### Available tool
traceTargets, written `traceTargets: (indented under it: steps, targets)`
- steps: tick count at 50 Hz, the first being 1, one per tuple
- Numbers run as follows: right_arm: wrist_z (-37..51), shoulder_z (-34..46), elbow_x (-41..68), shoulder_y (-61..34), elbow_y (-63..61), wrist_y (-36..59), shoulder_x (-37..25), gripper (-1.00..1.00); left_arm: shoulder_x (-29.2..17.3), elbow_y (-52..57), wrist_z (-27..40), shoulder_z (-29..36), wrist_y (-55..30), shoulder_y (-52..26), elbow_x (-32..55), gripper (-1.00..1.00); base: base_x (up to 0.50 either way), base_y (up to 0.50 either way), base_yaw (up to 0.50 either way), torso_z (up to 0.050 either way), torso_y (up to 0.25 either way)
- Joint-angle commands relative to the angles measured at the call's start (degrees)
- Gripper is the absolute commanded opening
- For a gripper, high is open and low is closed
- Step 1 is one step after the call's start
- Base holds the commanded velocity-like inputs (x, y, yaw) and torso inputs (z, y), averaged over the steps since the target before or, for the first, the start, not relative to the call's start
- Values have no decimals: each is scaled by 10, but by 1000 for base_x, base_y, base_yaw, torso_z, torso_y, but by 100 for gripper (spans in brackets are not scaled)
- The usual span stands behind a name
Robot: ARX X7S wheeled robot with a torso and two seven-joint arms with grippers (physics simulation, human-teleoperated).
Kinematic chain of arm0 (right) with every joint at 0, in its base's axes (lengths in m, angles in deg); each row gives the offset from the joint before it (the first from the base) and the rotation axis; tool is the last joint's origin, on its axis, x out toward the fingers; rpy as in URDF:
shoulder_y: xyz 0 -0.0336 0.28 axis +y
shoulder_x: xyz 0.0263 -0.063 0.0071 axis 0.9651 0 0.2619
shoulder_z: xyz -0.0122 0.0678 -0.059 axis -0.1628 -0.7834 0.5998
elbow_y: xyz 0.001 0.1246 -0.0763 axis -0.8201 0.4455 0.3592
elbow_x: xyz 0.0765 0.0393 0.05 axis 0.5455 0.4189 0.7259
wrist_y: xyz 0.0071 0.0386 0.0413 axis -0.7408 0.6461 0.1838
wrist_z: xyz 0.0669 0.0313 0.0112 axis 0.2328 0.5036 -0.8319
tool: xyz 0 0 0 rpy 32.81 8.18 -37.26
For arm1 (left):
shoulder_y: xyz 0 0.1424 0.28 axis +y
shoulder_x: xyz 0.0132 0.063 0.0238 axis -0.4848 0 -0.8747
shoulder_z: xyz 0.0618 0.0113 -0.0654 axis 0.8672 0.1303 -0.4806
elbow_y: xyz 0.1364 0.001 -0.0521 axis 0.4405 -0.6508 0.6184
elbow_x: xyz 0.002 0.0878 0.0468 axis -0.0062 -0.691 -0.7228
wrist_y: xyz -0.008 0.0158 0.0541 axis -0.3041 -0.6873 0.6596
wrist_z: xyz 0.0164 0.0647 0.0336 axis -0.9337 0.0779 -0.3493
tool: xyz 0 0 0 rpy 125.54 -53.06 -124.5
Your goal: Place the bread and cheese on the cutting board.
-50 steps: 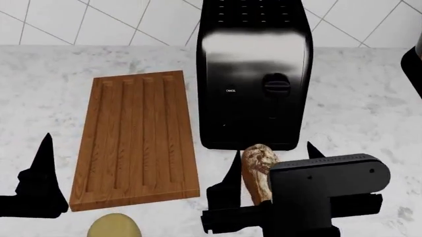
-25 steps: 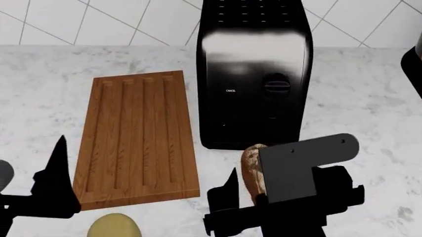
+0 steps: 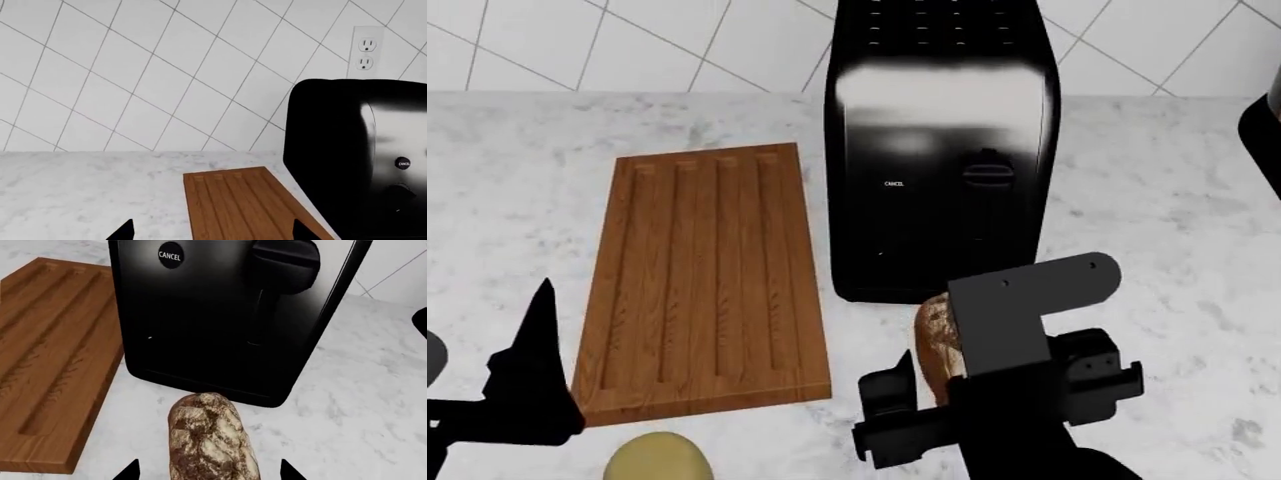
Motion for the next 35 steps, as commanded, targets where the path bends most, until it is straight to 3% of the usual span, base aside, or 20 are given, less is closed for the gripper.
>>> traceTargets:
  steps: [1,13,14,25,31,35]
  targets:
    - [-8,20,3,8,39,-14,-7,100,-3,-6,0,-3,15,10,1,100,0,0,0,0,0]
    - [3,34,-4,18,34,-30,-9,100,-5,6,6,-18,1,3,19,100,0,0,0,0,0]
    - [8,47,-11,13,23,-32,-15,-100,-4,13,11,-21,-10,-1,26,100,0,0,0,0,0]
    - [26,5,43,-35,-92,90,20,-100,-6,18,18,-28,-20,-9,38,100,0,0,0,0,0]
    - [230,-7,334,-114,-70,97,0,-100,-10,20,23,-45,-29,-12,49,100,0,0,0,0,0]
    - [292,-20,436,-134,-51,89,11,-100,-16,21,24,-42,-22,-11,43,100,0,0,0,0,0]
